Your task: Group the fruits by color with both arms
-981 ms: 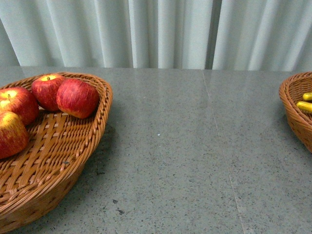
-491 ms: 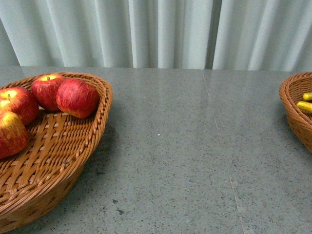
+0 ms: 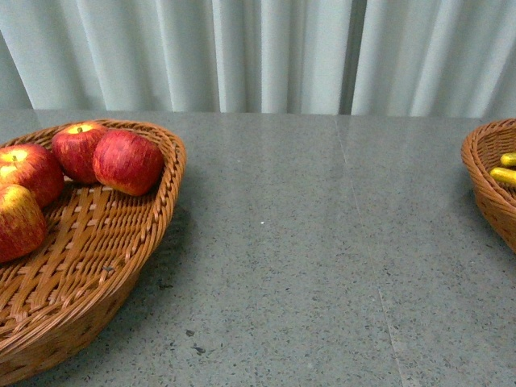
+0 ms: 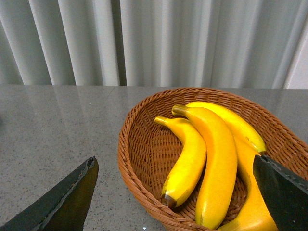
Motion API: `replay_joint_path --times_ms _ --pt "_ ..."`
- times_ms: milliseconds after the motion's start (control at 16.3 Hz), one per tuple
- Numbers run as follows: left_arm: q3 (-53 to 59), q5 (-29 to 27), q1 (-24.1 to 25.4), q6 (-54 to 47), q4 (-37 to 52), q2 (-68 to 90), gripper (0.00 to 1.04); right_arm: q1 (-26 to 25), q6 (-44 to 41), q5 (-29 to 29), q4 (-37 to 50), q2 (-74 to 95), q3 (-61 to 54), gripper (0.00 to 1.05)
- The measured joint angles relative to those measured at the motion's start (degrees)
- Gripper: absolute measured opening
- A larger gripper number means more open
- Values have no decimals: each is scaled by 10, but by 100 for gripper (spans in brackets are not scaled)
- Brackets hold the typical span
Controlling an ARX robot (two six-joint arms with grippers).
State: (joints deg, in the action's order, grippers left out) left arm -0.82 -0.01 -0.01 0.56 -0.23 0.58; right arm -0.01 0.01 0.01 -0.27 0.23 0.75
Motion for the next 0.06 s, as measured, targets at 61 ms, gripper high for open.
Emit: replay_joint_path --times_ms 61 --pt "0 0 0 0 0 0 98 0 0 0 0 0 0 98"
